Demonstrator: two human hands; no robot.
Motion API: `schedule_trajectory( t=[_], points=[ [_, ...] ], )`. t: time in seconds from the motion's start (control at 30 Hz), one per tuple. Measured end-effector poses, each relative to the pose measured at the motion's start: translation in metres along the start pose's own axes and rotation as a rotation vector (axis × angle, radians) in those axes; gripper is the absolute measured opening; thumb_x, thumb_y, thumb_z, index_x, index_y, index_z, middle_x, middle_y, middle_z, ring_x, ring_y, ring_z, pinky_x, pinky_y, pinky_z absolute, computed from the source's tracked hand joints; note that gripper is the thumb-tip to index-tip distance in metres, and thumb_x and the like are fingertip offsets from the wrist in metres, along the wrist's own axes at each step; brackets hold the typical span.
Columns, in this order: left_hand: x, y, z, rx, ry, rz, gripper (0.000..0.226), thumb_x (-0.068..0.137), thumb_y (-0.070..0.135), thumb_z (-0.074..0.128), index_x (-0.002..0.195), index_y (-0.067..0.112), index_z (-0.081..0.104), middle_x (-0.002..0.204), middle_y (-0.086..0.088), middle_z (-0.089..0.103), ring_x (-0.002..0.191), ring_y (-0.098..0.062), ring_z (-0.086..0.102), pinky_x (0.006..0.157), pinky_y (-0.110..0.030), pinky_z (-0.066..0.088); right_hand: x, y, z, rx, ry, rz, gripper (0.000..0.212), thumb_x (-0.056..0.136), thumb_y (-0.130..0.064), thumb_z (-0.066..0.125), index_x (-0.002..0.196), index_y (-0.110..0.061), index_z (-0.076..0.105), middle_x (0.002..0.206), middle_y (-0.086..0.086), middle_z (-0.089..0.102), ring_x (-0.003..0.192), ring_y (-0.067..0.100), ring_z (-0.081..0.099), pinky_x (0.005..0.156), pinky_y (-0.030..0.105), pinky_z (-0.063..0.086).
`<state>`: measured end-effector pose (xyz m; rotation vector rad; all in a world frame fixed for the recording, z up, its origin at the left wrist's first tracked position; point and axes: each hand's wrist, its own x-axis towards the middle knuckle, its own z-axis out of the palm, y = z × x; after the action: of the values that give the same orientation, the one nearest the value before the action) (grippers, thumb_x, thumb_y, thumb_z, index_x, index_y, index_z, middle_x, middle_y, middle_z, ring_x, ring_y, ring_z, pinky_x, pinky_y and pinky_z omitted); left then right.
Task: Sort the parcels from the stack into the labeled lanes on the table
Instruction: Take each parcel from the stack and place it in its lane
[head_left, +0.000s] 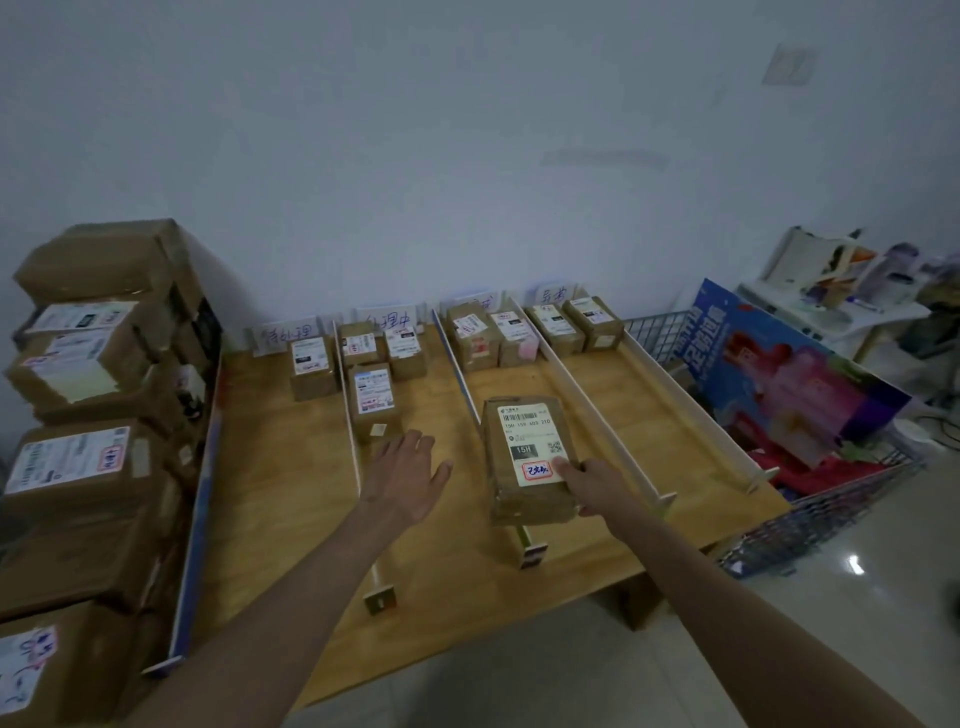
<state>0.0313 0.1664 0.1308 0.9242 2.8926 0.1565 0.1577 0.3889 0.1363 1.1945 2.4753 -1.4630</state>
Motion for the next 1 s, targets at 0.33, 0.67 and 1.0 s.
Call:
schedule_trajectory(
  t=[0.33,0.67,1.0],
  points=[
    [0.072,0.046,0.011,0.033,0.003,0.018,0.054,0.104,0.047,0.030,0.146,0.016,0.040,0.147,-0.005,0.043,0.135,-0.025,0.040,0.114,-0.036,0.027,0.078,0.019,-0.043,-0.029,0.012,-0.003,0.047,0.099,-0.043,0.052,0.116,-0.002,0.068,0.102,0.008,0.069,0.091,0.024,0.066,0.080,0.043,0.059],
    [0.194,0.046,0.036,0.007,0.010,-0.051,0.053,0.104,0.046,0.030,0.145,0.014,0.042,0.148,-0.005,0.044,0.135,-0.023,0.041,0.114,-0.036,0.028,0.203,-0.003,-0.042,-0.050,-0.035,-0.021,0.040,0.100,-0.035,0.053,0.122,-0.003,0.064,0.086,-0.008,0.061,0.084,0.013,0.060,0.077,0.032,0.054],
    [0.278,0.015,0.060,-0.064,-0.047,-0.202,0.053,0.102,0.046,0.036,0.146,0.016,0.039,0.150,-0.005,0.041,0.134,-0.024,0.043,0.111,-0.038,0.035,0.320,-0.024,-0.004,-0.187,-0.201,0.037,0.046,0.099,-0.044,0.052,0.113,-0.003,0.066,0.105,0.009,0.070,0.096,0.024,0.066,0.083,0.039,0.057]
  ],
)
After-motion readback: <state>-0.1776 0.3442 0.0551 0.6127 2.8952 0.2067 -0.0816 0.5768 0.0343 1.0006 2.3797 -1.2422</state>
